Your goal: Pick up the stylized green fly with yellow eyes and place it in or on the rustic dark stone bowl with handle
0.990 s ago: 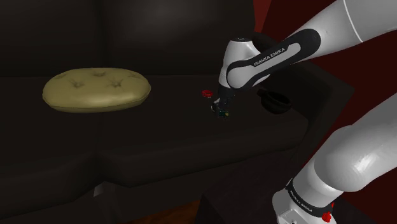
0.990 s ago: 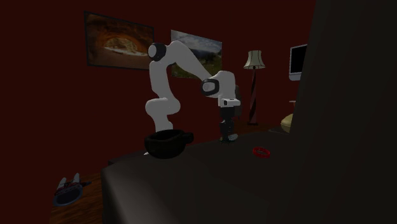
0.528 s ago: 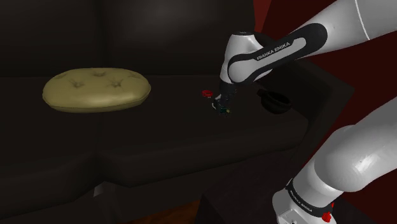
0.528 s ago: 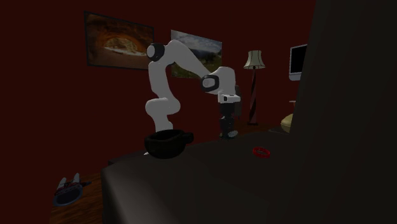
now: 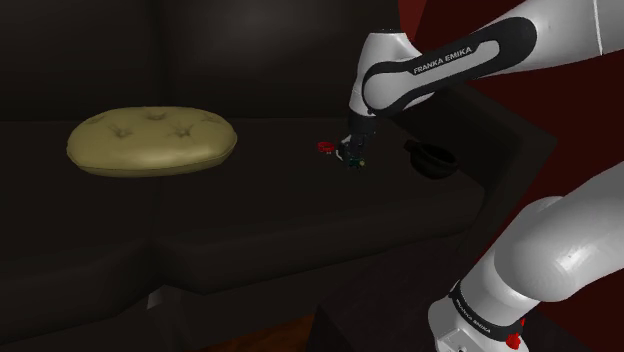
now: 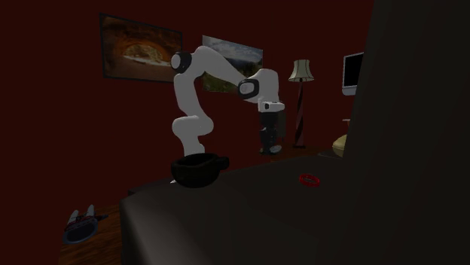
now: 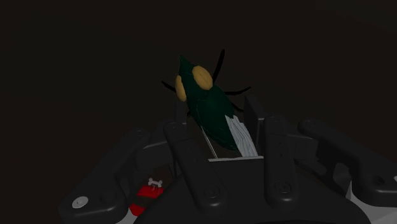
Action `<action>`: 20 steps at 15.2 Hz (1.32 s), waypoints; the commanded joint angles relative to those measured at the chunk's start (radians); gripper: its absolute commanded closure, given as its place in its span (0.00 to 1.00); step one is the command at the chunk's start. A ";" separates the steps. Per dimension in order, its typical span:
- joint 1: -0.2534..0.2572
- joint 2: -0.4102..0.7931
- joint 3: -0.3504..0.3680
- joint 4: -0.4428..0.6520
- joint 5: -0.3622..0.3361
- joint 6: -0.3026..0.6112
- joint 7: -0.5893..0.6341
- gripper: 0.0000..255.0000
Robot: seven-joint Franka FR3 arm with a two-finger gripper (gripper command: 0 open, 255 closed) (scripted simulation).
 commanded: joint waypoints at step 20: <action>0.004 -0.087 -0.003 0.204 0.015 -0.290 -0.024 1.00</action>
